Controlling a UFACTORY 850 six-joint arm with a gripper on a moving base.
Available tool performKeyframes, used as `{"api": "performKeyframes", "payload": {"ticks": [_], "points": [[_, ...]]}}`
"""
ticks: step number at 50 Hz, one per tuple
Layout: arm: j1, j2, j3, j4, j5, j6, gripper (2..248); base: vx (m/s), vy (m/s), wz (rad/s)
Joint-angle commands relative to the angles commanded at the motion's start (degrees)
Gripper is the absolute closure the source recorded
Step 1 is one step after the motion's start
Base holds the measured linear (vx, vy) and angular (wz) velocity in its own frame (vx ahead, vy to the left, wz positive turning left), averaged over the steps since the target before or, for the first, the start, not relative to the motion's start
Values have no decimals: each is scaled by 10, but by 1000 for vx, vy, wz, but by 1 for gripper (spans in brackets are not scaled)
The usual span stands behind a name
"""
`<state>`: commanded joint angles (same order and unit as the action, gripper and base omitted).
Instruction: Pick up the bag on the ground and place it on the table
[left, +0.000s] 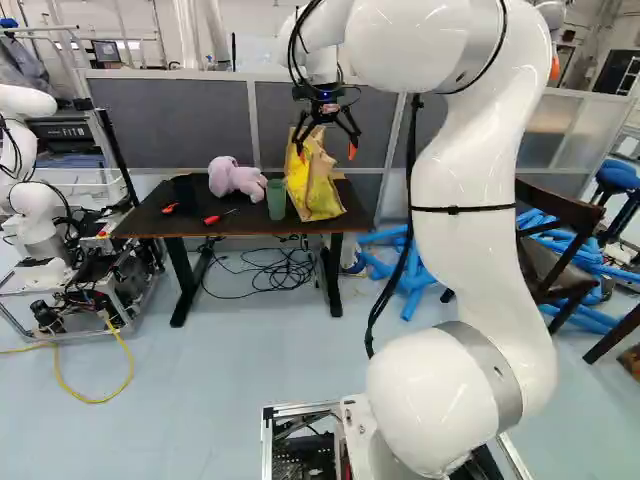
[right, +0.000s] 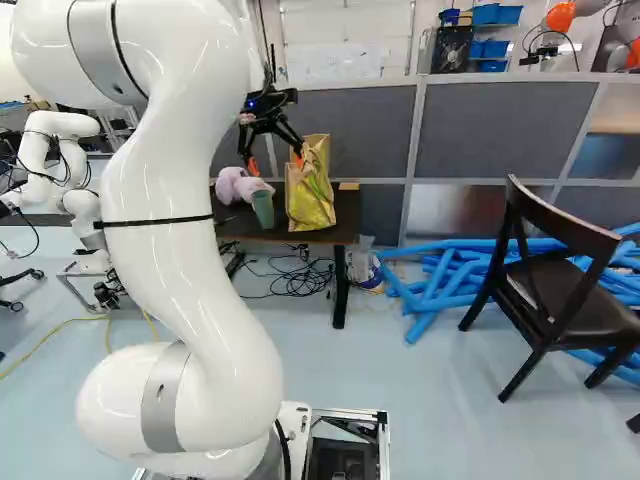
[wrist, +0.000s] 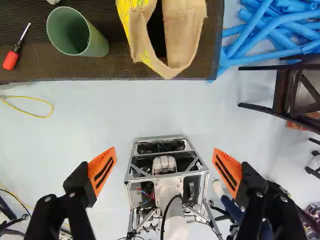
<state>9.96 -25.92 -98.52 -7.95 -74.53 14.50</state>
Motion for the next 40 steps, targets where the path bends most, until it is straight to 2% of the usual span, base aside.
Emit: {"api": "performKeyframes", "payload": {"ticks": [40], "points": [[-1,5,10,1,14,-2,3,0,0,0]]}}
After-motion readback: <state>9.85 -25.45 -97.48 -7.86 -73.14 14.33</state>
